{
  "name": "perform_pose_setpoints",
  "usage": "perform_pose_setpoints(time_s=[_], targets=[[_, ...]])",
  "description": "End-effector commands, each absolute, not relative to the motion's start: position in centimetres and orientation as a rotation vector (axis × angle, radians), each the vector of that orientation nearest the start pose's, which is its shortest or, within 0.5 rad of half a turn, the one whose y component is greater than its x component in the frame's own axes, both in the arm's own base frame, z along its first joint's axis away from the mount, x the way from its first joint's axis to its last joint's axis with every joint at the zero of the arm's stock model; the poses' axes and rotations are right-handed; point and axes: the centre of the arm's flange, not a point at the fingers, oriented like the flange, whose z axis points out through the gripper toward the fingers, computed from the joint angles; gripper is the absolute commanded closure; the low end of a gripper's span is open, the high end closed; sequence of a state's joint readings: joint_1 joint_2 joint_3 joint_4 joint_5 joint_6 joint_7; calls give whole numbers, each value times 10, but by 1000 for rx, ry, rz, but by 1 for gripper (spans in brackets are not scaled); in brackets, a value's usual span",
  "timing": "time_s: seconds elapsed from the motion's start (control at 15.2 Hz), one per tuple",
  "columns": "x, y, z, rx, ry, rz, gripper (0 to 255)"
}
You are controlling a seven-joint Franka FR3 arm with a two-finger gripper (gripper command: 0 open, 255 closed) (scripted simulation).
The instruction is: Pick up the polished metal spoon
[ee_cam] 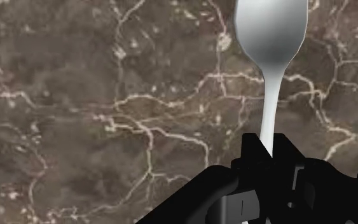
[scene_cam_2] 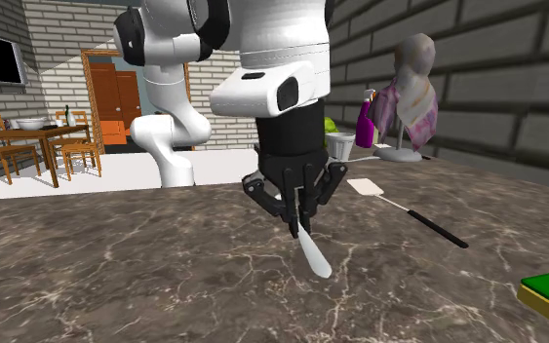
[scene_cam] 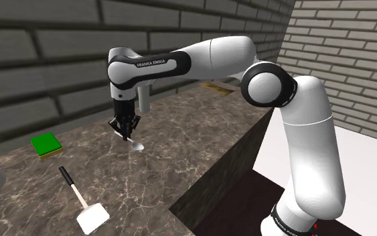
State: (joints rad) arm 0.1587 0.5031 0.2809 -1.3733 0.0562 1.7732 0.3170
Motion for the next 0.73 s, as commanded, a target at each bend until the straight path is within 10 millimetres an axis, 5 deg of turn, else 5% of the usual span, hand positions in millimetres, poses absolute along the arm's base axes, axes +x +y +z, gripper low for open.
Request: perform_pose_setpoints(time_s=[0.0,0.66], targets=[[638,266,439,-2986,-122,223,255],[638,266,482,-2986,-122,223,255]])
